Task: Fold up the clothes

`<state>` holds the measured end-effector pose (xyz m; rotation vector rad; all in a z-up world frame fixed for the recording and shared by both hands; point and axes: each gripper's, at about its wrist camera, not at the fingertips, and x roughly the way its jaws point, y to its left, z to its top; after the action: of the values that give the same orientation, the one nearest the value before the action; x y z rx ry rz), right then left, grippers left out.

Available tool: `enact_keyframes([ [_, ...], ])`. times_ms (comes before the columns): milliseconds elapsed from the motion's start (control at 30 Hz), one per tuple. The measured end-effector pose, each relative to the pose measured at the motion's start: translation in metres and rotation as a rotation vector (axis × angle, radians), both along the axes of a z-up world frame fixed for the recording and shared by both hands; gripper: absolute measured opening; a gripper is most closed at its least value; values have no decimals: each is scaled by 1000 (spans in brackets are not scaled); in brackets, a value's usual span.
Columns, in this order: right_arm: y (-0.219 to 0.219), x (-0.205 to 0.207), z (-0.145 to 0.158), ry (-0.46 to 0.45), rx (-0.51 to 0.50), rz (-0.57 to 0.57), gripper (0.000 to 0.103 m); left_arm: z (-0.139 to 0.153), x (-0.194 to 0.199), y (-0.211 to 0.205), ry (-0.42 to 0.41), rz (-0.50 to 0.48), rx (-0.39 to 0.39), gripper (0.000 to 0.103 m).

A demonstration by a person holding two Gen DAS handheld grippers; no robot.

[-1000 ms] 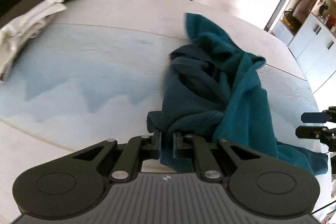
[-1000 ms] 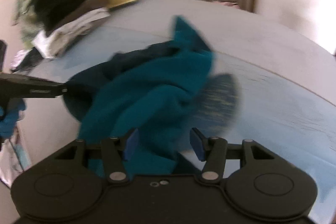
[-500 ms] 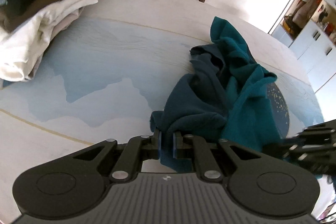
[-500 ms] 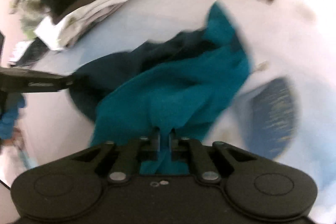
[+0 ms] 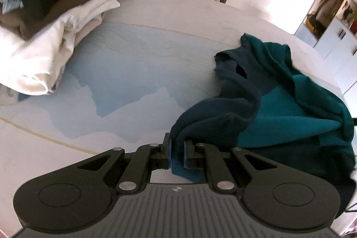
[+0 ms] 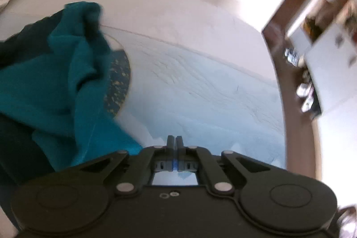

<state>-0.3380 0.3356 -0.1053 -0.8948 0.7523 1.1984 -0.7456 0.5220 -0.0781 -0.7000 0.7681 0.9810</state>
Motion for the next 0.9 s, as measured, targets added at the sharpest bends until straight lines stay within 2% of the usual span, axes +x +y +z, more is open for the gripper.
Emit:
enact_keyframes([
  [33, -2, 5, 2, 19, 16, -26, 103, -1, 0, 1, 2, 2, -8, 8],
  [167, -8, 4, 18, 119, 37, 21, 103, -2, 0, -1, 14, -15, -18, 8],
  [500, -22, -44, 7, 301, 7, 156, 103, -4, -19, -9, 52, -1, -48, 8],
  [667, -17, -74, -6, 341, -4, 178, 103, -6, -42, -15, 77, 35, -80, 8],
  [767, -2, -92, -11, 286, 21, 124, 103, -7, -50, -20, 83, 35, -100, 8],
  [900, 7, -72, -5, 216, 37, 40, 103, -3, -55, -32, 103, 25, -98, 8],
])
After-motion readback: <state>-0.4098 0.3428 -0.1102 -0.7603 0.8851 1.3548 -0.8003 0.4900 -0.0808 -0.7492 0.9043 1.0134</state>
